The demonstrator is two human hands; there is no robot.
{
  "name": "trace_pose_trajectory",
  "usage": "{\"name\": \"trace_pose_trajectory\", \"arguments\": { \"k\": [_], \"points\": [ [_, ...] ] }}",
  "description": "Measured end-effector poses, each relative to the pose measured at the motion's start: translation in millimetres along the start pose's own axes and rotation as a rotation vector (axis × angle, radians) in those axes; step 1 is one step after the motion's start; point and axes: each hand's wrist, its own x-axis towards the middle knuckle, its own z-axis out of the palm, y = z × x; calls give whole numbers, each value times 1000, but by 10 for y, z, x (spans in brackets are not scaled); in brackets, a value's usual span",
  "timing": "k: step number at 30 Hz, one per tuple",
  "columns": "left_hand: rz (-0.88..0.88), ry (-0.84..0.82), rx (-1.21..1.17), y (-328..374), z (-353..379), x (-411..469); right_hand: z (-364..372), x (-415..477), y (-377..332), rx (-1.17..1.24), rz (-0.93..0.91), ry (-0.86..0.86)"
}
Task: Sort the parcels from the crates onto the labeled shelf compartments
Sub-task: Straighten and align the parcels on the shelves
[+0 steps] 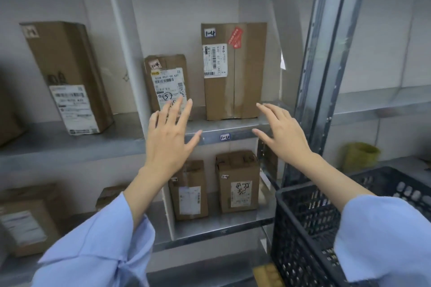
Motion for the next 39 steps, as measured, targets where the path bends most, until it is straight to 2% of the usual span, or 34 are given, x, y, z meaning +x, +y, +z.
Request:
{"name": "trace_pose_trajectory", "arguments": {
  "k": [8,15,22,29,39],
  "points": [
    [-104,-27,44,-159,31,528,72,456,14,156,181,47],
    [-181,-74,43,-293,234,610,245,678,93,331,325,41],
    [-151,-69,82,-231,359,543,400,789,148,430,274,16],
    [-31,-60,47,118,446,648,424,800,198,471,268,4],
    [-52,-105,-36,331,550,802,352,813,272,460,244,49]
  ]
}}
